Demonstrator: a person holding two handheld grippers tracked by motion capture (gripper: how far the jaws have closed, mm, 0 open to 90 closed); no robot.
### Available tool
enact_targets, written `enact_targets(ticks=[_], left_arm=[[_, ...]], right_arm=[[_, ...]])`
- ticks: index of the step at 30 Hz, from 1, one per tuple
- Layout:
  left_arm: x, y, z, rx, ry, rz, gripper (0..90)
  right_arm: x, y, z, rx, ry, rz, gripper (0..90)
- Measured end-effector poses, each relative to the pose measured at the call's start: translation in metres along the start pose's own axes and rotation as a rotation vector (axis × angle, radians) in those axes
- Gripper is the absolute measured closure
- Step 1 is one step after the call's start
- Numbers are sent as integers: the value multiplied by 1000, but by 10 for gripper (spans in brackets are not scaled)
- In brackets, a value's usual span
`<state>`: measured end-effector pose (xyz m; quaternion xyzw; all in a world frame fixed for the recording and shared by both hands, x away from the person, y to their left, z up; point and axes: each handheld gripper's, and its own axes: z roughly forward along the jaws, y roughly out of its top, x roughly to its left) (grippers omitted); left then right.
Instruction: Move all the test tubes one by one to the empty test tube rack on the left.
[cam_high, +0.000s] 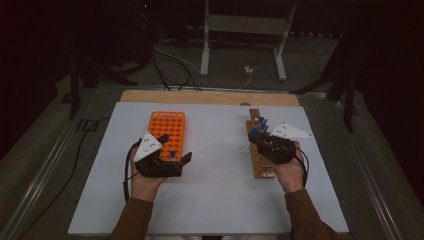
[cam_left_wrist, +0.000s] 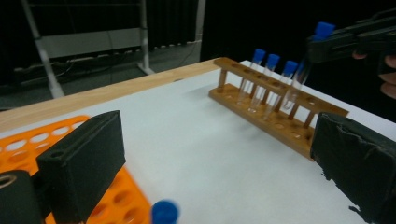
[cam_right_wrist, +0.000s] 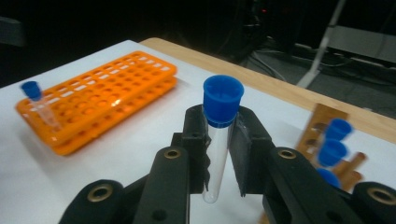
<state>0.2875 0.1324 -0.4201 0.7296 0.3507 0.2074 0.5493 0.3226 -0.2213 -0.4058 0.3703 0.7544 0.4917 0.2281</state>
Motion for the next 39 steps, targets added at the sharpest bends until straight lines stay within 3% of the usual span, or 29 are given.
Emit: enact_targets(ticks=[16, 23, 39], left_arm=[[-29, 9, 34, 24, -96, 47, 85], [-35, 7, 50, 40, -105, 55, 175], [-45, 3, 72, 74, -146, 88, 520]], right_arm=[[27, 8, 14, 4, 91, -20, 767], [37, 11, 18, 1, 134, -15, 766], [56, 14, 26, 1, 196, -33, 767]])
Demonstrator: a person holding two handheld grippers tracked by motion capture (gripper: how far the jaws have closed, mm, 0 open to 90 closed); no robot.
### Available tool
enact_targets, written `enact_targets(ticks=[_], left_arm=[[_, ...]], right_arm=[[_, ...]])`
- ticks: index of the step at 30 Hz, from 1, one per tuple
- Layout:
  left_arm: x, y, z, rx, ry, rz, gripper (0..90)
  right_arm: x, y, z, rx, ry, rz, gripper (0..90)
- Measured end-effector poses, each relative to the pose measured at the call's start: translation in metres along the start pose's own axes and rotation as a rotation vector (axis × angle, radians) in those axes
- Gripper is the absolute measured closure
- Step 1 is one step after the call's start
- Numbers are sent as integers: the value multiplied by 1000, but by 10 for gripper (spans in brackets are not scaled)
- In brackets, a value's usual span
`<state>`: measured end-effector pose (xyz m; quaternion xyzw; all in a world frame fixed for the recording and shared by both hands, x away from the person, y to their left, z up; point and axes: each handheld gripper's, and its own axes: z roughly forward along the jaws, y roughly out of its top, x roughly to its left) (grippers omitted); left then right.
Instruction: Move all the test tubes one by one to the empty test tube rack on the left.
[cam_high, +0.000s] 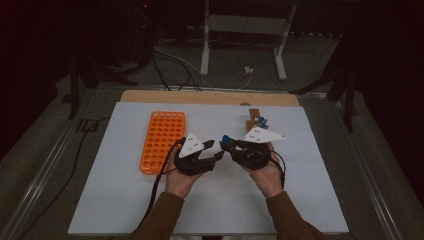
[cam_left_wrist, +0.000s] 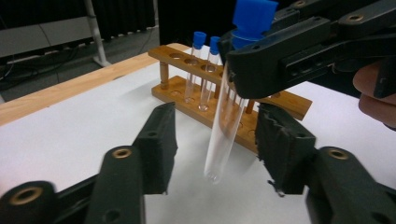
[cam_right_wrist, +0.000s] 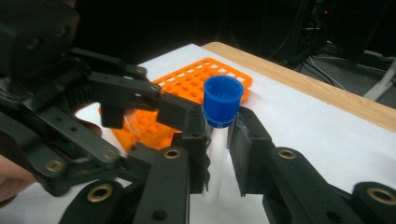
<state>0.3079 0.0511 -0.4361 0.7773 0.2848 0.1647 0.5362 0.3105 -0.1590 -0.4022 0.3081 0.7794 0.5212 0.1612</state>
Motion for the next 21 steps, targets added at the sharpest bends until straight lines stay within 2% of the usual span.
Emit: enact_targets(ticks=[14, 19, 21], left_arm=[[-1, -1, 1, 8, -15, 39, 763], [-2, -2, 0, 10, -22, 51, 778], [-1, -3, 1, 15, -17, 49, 779]], right_arm=[[6, 1, 5, 6, 27, -2, 767], [6, 0, 5, 11, 36, 1, 759], [4, 0, 4, 8, 45, 9, 726]])
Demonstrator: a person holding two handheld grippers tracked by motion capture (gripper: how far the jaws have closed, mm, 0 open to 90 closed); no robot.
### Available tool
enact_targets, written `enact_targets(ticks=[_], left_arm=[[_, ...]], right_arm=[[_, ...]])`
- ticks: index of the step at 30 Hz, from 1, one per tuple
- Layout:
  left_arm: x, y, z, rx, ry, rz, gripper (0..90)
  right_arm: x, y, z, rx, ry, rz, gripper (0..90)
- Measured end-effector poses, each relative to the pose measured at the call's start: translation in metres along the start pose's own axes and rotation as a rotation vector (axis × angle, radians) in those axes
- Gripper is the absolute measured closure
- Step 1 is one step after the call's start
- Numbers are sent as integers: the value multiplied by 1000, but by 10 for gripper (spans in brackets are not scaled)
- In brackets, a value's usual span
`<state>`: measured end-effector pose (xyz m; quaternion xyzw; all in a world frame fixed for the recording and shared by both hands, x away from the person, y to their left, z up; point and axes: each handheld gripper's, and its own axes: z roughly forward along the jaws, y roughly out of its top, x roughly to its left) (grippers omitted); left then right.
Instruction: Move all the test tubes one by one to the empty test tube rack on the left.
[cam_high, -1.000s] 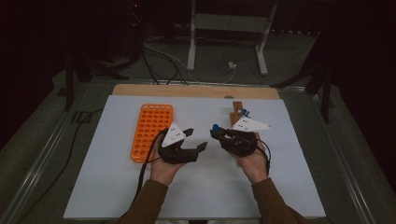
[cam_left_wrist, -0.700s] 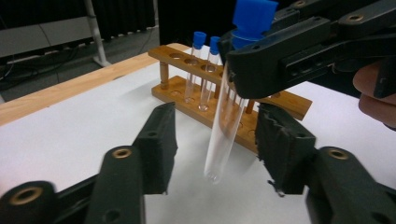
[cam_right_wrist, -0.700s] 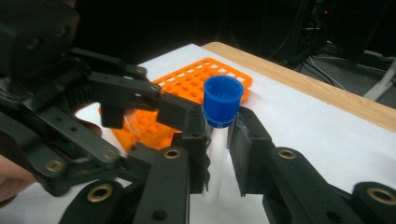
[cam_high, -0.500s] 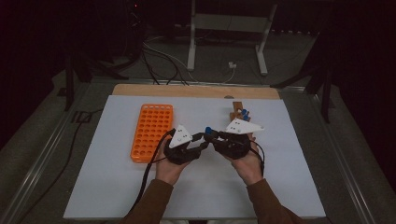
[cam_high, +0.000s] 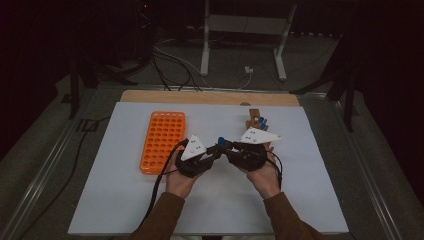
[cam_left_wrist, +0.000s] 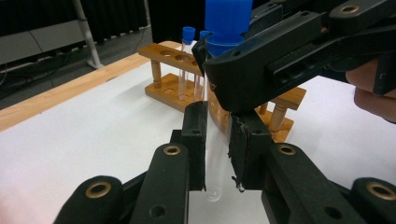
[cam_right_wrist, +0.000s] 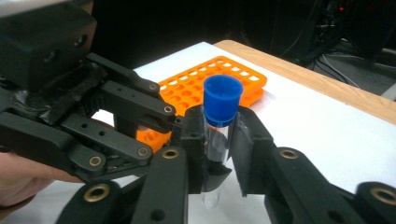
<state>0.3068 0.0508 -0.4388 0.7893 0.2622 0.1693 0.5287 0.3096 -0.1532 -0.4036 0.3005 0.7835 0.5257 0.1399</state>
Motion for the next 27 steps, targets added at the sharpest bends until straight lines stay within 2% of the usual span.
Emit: enact_targets(ticks=[4, 8, 14, 19, 22, 27], left_arm=[[3, -3, -1, 5, 10, -17, 780], [7, -6, -5, 5, 21, -36, 781], [11, -6, -13, 3, 29, -50, 782], [14, -7, -21, -6, 37, -65, 782], [17, -9, -26, -13, 39, -76, 781], [21, -11, -34, -21, 48, -87, 782]], right_arm=[[-5, 0, -4, -19, 13, 7, 605], [-10, 0, -10, -28, 0, 24, 449], [-20, -3, -18, -32, -71, 40, 206], [-28, -8, -22, -11, -167, 51, 37], [-33, -12, -25, -4, -196, 54, 0], [-40, -17, -33, -4, -232, 57, 0]])
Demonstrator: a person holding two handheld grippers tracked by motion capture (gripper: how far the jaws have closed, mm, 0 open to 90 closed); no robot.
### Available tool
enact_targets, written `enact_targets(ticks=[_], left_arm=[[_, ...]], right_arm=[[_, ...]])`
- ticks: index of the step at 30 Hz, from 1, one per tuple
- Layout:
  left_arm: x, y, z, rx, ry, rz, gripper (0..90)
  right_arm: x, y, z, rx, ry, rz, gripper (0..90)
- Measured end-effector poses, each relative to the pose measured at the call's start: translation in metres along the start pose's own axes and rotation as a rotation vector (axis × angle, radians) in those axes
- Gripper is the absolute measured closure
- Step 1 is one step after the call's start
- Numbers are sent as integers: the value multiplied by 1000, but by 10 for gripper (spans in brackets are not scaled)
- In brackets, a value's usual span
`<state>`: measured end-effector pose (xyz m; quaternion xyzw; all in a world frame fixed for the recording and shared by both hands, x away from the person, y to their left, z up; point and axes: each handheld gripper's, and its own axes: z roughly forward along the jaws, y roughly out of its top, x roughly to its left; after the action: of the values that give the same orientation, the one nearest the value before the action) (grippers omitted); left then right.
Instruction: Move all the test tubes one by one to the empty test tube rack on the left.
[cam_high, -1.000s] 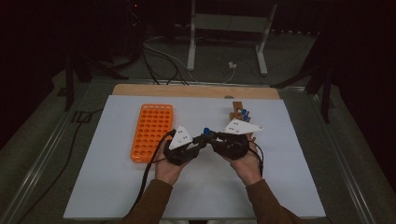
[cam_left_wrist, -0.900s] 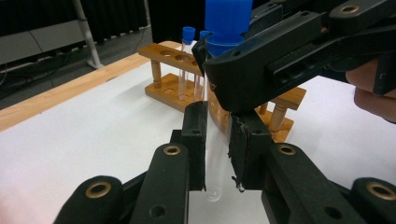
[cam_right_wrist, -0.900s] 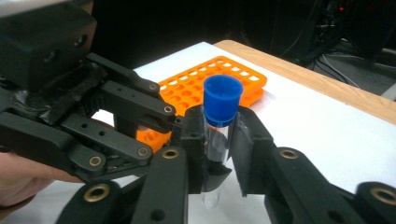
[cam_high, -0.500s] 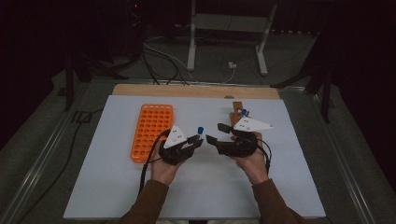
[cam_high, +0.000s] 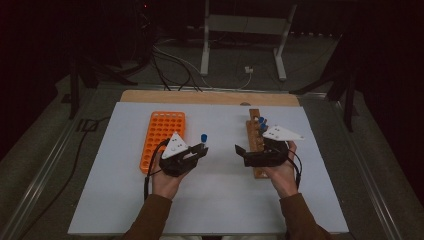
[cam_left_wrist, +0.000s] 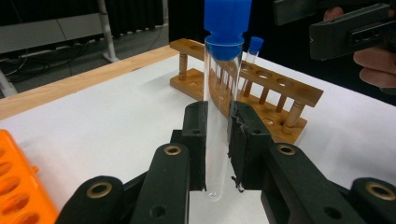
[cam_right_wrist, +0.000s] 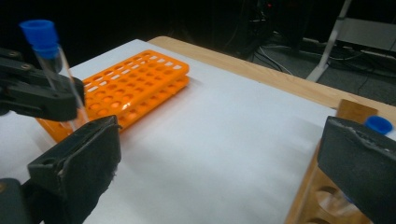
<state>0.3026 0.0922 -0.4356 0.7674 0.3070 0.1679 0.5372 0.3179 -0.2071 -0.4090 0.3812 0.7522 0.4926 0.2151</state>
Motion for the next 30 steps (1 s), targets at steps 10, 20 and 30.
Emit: enact_targets(ticks=[10, 20, 30], left_arm=[[6, 0, -16, -20, 6, -6, 782], [13, -1, -36, -29, 15, -15, 782], [23, -10, -60, -19, 45, -21, 781]], right_arm=[[-18, -7, -11, -8, -35, 26, 0], [-34, -17, -22, -12, -69, 53, 0], [-41, -23, -26, -17, -81, 74, 0]])
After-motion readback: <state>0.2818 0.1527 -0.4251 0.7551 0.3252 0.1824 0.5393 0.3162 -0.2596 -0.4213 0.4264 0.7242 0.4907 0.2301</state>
